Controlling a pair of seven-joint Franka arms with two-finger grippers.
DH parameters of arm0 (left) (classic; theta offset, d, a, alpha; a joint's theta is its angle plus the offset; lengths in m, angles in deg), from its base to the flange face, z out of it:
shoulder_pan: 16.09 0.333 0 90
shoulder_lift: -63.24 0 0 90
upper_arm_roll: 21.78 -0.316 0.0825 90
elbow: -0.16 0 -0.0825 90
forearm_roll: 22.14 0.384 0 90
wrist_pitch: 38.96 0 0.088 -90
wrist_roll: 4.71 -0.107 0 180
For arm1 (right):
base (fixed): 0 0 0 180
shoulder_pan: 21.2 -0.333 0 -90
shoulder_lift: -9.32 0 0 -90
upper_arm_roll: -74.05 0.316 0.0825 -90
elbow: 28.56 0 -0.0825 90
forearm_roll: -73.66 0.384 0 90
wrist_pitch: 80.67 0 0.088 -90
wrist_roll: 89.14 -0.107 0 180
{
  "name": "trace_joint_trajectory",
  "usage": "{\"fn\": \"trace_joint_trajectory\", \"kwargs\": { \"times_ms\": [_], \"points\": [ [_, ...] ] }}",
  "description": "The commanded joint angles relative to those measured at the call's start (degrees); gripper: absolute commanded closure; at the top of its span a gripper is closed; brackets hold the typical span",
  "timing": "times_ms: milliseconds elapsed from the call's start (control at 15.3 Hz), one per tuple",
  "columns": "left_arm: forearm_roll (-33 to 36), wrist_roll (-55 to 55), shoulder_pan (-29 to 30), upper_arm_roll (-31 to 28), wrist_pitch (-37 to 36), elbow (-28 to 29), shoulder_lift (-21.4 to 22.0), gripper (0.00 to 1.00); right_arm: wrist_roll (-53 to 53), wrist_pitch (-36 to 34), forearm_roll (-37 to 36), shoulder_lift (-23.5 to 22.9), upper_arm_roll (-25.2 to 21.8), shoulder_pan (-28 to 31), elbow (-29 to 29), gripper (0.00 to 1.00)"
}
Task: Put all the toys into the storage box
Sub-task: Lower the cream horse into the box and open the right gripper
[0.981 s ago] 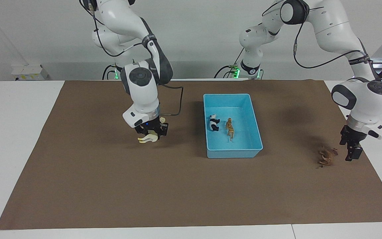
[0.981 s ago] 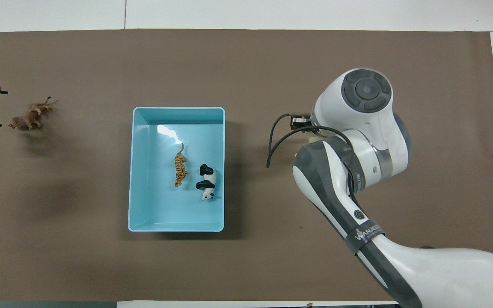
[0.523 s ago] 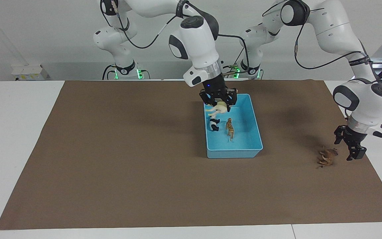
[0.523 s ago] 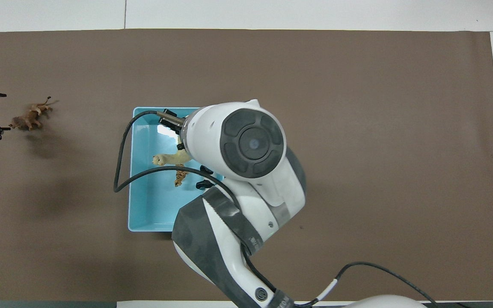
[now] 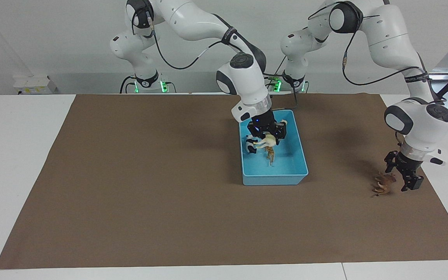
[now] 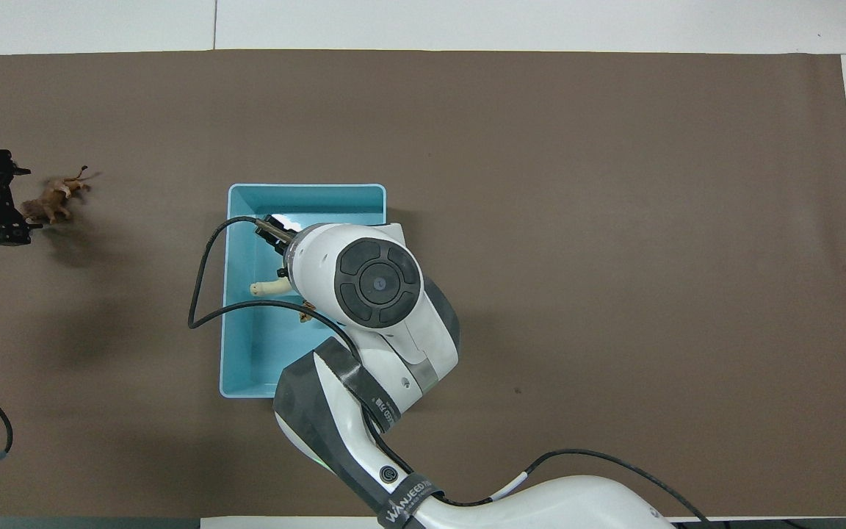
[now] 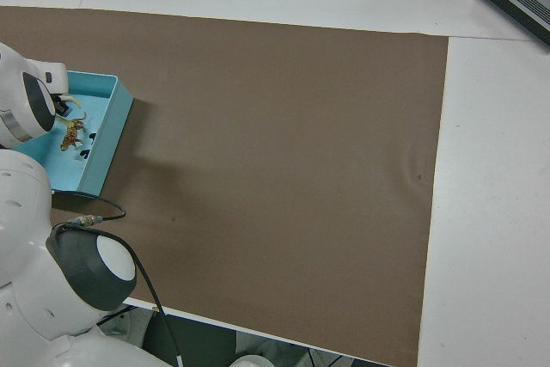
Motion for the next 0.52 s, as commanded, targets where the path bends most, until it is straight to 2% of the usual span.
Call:
{"fn": "trace_joint_trajectory", "kwargs": {
  "times_ms": [0,65,196,327,393,458],
  "points": [
    [-0.79,0.53,-0.47,-0.46,3.67,2.96,0.32,0.0,-2.73,-6.01,1.19,1.52,-0.7,0.72,-1.01,0.0],
    [-0.79,0.53,-0.47,-0.46,4.99,3.84,0.41,0.02,-2.73,-9.95,0.4,3.18,-1.75,1.59,-1.72,0.0],
    [-0.79,0.53,-0.47,-0.29,5.96,4.37,0.5,0.16,-0.81,-15.59,-0.65,7.04,-4.56,4.14,-1.46,0.0],
    [-0.7,0.53,-0.56,-0.46,5.97,4.37,0.5,0.5,6.46,-21.13,-0.83,10.13,-5.27,9.05,-1.2,0.0],
    [-0.61,0.35,-0.56,-0.46,5.97,4.29,0.5,0.84,12.76,-23.51,-0.92,11.45,-5.36,11.59,-1.11,0.0],
    [-0.61,0.35,-0.65,-0.46,5.88,4.02,0.5,1.0,19.53,-25.7,-1.36,12.68,-5.36,14.67,-0.76,0.0]
  ]
}}
